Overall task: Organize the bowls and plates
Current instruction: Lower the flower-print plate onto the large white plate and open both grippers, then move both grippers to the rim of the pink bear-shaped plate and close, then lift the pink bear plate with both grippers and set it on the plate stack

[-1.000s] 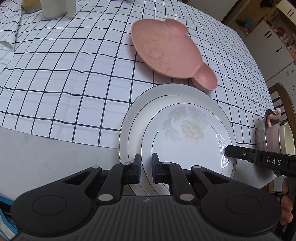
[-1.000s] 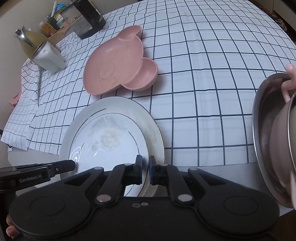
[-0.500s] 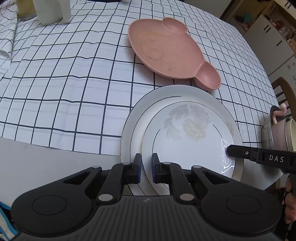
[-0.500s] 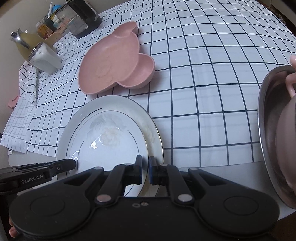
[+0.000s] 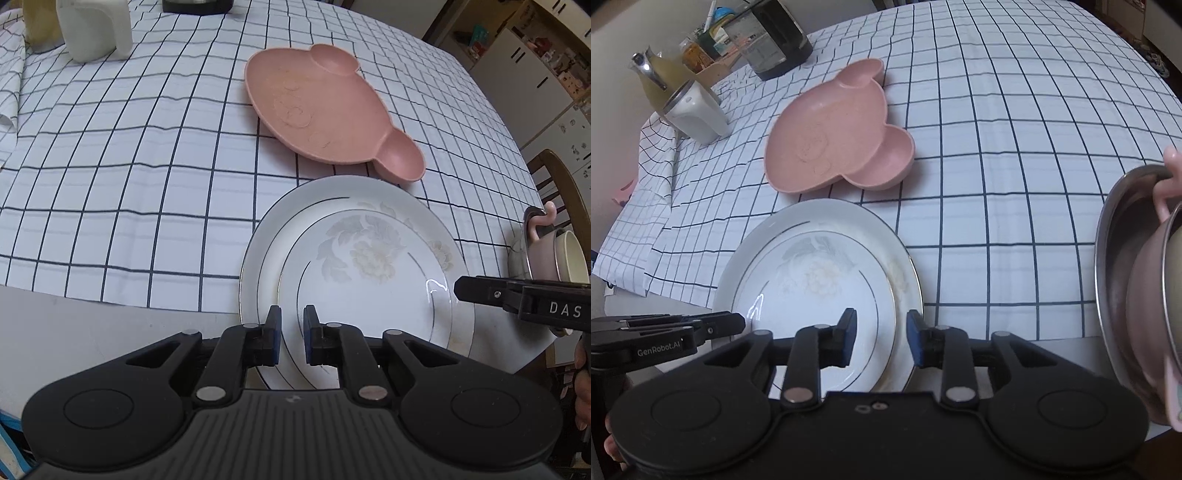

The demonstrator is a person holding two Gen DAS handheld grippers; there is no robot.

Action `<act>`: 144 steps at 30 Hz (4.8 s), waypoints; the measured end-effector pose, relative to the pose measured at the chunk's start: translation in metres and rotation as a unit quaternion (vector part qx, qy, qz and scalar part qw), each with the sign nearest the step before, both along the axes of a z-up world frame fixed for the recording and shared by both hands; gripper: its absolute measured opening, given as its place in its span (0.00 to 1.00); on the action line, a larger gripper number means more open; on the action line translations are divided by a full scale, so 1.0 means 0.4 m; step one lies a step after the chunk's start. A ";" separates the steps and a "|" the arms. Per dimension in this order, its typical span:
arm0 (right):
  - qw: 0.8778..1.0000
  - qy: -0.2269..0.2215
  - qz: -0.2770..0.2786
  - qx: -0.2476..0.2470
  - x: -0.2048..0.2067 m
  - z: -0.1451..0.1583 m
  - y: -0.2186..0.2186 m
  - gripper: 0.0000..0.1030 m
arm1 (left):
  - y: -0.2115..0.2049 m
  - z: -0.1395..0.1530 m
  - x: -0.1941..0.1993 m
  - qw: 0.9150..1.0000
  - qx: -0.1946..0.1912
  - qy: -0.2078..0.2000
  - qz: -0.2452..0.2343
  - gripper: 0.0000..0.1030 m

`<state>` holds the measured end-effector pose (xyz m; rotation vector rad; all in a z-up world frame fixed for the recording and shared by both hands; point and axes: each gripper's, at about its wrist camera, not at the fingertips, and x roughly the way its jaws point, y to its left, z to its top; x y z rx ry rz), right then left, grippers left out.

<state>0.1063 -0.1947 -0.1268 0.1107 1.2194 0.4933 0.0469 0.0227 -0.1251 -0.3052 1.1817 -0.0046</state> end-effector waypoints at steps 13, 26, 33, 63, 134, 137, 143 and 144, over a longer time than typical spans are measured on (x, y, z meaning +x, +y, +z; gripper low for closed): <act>0.998 -0.059 -0.020 0.000 0.097 0.081 0.006 0.63 | 0.025 0.098 0.101 0.996 0.044 -0.081 -0.004 0.21; 0.998 -0.033 -0.050 -0.013 0.232 0.020 0.055 0.64 | 0.079 0.104 0.323 0.986 0.097 -0.136 0.018 0.79; 0.998 -0.002 -0.049 -0.038 0.279 -0.044 0.086 0.57 | 0.099 0.067 0.463 0.987 0.116 -0.111 -0.002 0.79; 0.998 0.037 0.005 -0.049 0.474 -0.070 0.065 0.08 | 0.111 -0.051 0.673 0.989 0.115 -0.032 -0.092 0.33; 0.997 -0.006 0.071 -0.041 0.079 0.058 0.003 0.09 | 0.015 0.063 0.032 0.998 0.050 -0.026 -0.005 0.14; 0.996 -0.006 0.075 -0.048 0.063 0.046 0.006 0.09 | 0.007 0.047 0.004 0.999 0.049 -0.019 -0.005 0.14; 0.996 -0.005 0.076 -0.054 0.045 0.025 0.001 0.09 | -0.003 0.040 -0.019 0.998 0.058 -0.023 -0.013 0.14; 0.996 -0.005 0.076 -0.056 0.044 0.023 0.002 0.09 | -0.001 0.038 -0.021 0.998 0.056 -0.022 -0.013 0.14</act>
